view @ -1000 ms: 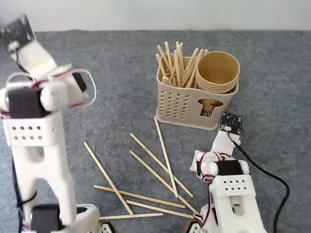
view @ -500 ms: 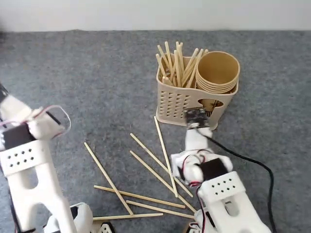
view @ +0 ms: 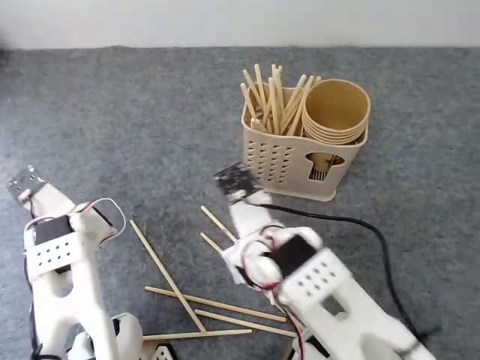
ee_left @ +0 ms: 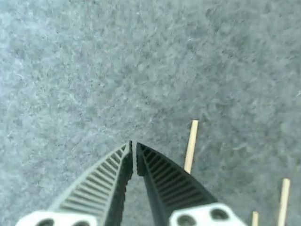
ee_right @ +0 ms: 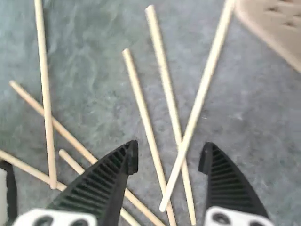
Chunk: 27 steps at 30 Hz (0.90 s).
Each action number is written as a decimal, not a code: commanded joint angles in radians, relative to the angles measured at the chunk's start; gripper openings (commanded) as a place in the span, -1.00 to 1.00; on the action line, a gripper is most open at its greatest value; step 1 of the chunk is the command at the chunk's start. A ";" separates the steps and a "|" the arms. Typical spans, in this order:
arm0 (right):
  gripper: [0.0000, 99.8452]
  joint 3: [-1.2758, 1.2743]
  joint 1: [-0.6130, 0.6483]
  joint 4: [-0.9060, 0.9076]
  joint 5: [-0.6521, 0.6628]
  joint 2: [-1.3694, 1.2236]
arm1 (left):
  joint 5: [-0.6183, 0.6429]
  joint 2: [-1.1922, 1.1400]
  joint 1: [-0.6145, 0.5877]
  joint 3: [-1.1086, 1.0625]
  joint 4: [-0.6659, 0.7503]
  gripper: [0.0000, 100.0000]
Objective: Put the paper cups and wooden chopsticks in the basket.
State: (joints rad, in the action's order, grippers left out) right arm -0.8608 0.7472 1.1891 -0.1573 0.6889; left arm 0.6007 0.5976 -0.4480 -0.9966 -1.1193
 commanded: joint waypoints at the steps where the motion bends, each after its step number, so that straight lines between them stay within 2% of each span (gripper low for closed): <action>1: -0.46 0.095 0.022 -0.076 0.051 -0.202 | -0.014 0.040 -0.008 -0.033 0.058 -0.97; 7: -0.41 0.267 0.027 -0.120 0.097 -0.527 | -0.014 0.040 -0.051 -0.038 0.068 -0.97; 12: -0.41 0.376 0.027 -0.114 0.109 -0.693 | -0.060 0.040 -0.054 -0.041 0.068 -0.97; 22: -0.41 0.407 0.105 -0.124 0.114 -0.760 | -0.061 0.040 -0.054 -0.041 0.068 -0.97; 27: -0.41 0.407 0.082 -0.125 0.109 -0.760 | -0.061 0.040 -0.054 -0.042 0.068 -0.97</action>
State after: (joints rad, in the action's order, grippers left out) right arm -0.5094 0.8439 1.0802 -0.0545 -0.0783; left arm 0.5470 0.5976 -0.4956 -1.0411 -1.0687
